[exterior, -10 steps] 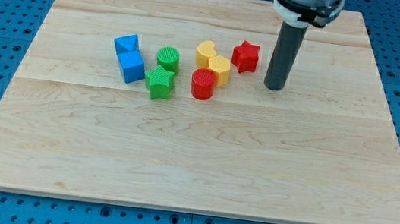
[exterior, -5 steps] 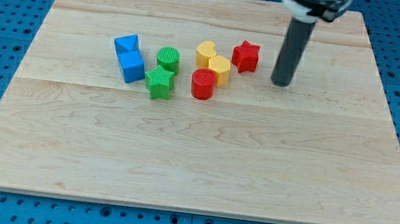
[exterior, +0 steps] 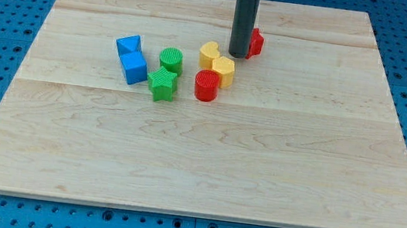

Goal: Push the red star above the yellow heart

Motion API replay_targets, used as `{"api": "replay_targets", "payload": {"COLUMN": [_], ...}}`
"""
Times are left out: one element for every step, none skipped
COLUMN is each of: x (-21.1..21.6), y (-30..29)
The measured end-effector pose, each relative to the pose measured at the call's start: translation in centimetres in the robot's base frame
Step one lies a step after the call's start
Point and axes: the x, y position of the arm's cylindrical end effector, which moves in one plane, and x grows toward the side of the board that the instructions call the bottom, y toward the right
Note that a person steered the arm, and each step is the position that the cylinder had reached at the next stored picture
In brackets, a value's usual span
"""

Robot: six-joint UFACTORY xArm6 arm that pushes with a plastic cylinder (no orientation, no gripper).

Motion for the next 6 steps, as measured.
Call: {"api": "replay_targets", "payload": {"x": [1.0, -0.1, -4.0, -5.8, -7.5, -8.3], "y": [3.6, 4.0, 3.7, 3.7, 0.1, -3.9]}}
